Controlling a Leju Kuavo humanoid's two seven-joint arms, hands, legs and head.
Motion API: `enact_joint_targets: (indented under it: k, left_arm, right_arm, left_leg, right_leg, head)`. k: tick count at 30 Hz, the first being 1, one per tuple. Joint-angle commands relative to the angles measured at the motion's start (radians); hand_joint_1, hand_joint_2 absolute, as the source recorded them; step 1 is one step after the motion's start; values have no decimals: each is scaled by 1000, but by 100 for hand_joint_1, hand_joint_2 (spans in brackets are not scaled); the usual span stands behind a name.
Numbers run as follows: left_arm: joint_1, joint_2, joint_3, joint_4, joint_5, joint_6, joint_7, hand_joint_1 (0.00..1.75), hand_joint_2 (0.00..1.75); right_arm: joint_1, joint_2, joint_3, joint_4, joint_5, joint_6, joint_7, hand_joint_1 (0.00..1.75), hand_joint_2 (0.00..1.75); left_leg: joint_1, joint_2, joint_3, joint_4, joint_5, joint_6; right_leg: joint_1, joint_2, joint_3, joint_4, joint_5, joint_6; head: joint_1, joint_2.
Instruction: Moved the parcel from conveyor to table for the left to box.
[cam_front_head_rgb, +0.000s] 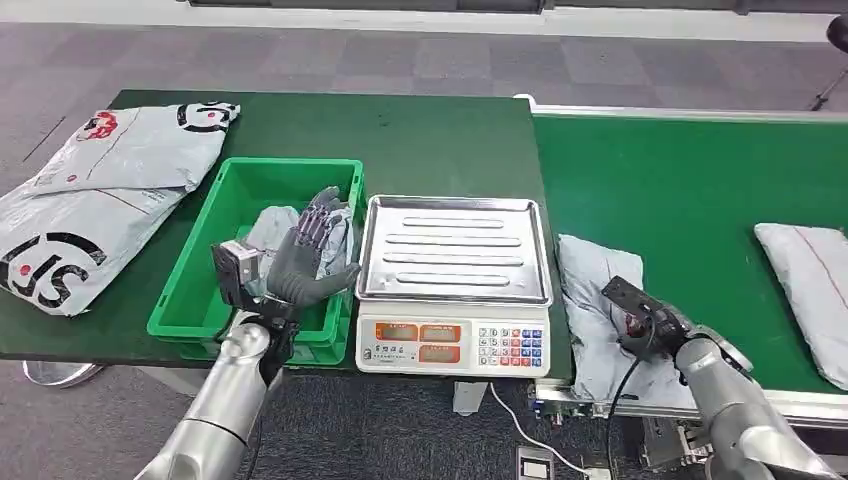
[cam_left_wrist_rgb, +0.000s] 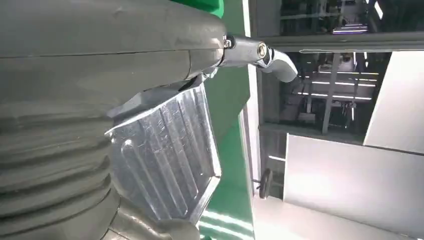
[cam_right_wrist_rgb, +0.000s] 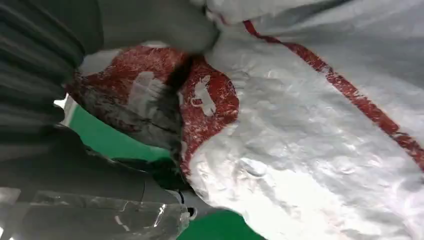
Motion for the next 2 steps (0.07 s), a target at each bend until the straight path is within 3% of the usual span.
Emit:
enact_joint_targets:
  k: [1, 2]
  left_arm:
    - [-14, 11, 6, 33, -29, 32, 4, 0, 175]
    - [-10, 11, 4, 28, -29, 34, 4, 0, 175]
  right_arm:
    - [-26, 44, 12, 4, -13, -14, -78, 175, 175]
    - [-30, 48, 15, -1, -13, -20, -78, 175, 175]
  left_leg:
    - [1, 5, 4, -2, -1, -1]
    - [1, 5, 3, -1, -1, -1]
  right_leg:
    - [1, 3, 3, -3, 0, -3]
    - [1, 3, 2, -2, 0, -2]
  head:
    - [0, 0]
    - [0, 0]
